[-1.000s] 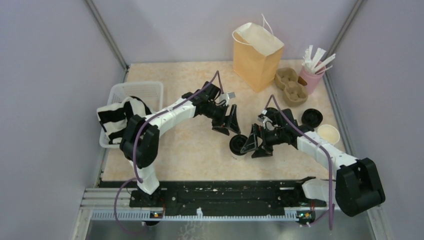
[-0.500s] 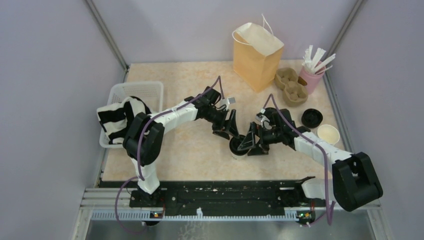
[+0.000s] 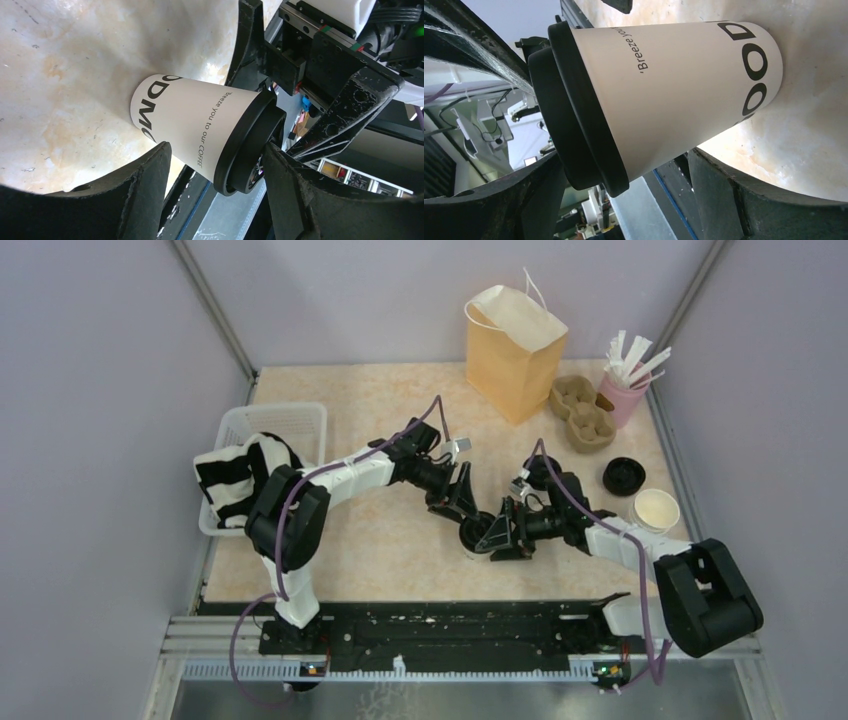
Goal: Pack the takeout coffee
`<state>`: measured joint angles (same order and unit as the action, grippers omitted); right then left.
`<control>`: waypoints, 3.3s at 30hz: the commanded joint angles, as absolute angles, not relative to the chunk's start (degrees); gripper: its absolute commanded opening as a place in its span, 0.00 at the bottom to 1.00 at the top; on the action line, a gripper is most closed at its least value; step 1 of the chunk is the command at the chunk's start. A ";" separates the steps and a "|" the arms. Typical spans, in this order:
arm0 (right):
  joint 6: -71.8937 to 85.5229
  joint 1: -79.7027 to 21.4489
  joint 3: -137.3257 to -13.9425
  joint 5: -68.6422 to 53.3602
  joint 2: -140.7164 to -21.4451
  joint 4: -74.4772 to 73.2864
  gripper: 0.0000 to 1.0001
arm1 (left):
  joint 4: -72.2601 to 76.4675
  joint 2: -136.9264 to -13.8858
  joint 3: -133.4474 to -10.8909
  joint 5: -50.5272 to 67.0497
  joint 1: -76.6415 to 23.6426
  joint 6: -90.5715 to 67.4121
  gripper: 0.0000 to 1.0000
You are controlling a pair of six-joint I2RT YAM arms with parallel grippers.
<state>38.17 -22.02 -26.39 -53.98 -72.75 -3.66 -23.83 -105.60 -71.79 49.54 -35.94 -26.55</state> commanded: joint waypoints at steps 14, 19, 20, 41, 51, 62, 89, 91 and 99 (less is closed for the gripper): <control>35.11 -19.18 -21.81 -29.00 -87.06 -6.42 0.68 | -18.34 -107.05 -60.32 47.00 -31.90 -25.93 0.69; 35.25 -19.29 -21.29 -24.85 -90.05 -7.43 0.63 | -18.11 -108.06 -58.96 45.94 -31.85 -25.45 0.69; 35.46 -19.50 -21.45 -23.90 -90.56 -7.88 0.63 | -18.12 -108.55 -58.49 45.61 -31.82 -25.34 0.69; 33.20 -20.92 -32.99 -38.11 -77.92 -12.09 0.70 | -14.57 -102.11 -66.36 58.05 -31.79 -29.16 0.90; 31.88 -20.83 -34.98 -40.67 -79.97 -11.61 0.70 | -7.46 -105.66 -67.97 58.33 -31.19 -35.51 0.97; 32.26 -20.82 -33.93 -40.69 -80.73 -10.64 0.70 | -5.17 -109.70 -66.96 56.97 -28.71 -37.56 0.78; 32.92 -17.63 -27.35 -32.77 -89.65 -6.14 0.67 | -7.30 -116.06 -48.38 45.11 -26.76 -32.17 0.61; 32.86 -18.07 -27.74 -32.09 -90.15 -6.50 0.66 | -7.05 -116.25 -46.82 44.20 -26.84 -31.63 0.61; 32.50 -21.92 -31.08 -31.16 -86.51 -10.93 0.67 | -7.32 -110.31 -47.02 45.94 -27.45 -30.66 0.62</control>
